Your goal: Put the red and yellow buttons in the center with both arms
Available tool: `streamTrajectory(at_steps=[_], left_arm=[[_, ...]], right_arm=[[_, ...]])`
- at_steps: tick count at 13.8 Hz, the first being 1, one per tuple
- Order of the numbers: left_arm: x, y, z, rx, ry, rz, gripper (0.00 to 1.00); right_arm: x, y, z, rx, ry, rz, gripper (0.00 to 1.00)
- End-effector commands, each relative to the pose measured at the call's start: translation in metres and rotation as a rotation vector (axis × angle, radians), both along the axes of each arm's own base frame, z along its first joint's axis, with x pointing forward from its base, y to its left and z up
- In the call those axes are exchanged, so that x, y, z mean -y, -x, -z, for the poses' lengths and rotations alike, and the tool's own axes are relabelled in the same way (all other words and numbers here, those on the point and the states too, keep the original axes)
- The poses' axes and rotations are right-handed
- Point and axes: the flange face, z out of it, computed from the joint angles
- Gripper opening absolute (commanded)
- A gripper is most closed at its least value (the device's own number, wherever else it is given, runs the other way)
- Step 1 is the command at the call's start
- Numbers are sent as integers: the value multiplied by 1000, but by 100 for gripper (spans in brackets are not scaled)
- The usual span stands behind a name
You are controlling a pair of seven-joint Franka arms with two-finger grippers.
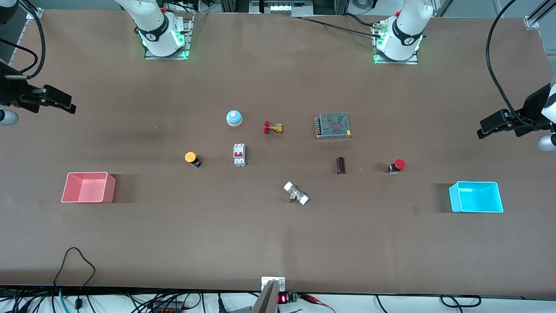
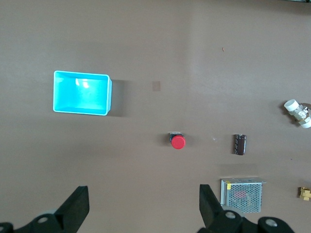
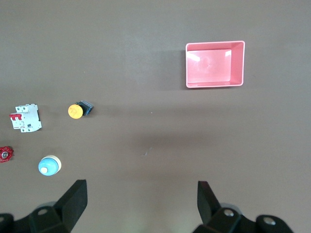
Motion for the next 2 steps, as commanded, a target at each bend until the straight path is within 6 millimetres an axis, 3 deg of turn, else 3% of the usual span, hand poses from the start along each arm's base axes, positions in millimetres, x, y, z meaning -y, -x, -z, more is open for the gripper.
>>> streamTrajectory(at_steps=[1,2], left_arm=[[-3,8,-2,-6,3,21,100],[-3,9,-3,-6,2,22,100]], right_arm=[[-1,7,-5,15,1,-14,100],[-1,7,-5,15,1,-14,100]])
